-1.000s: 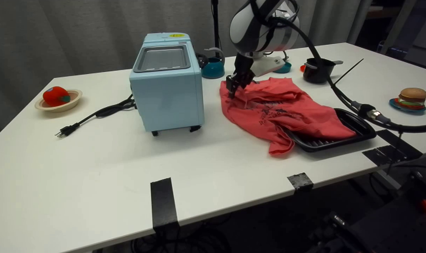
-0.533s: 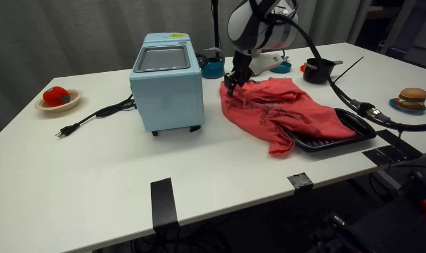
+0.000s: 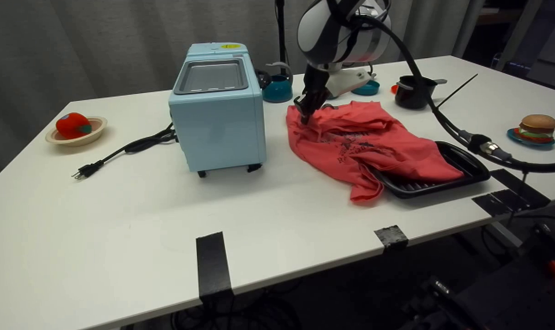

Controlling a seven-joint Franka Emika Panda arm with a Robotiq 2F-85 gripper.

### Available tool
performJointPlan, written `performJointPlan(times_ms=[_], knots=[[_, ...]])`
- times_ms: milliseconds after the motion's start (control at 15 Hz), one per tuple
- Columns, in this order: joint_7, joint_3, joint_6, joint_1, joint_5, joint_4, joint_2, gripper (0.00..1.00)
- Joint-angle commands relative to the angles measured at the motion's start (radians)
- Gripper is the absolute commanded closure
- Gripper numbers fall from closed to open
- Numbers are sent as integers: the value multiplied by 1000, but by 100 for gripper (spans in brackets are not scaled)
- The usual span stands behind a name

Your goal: Unfold the long sleeve shirt on the table

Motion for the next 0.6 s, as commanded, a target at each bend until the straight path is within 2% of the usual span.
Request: performJointPlan(times_ms=[0, 267, 533], knots=[[-2, 6, 43, -9, 7, -69, -66, 99], [-13, 1, 172, -13, -10, -112, -155, 99], [9, -95, 333, 7, -107, -134, -229, 99]])
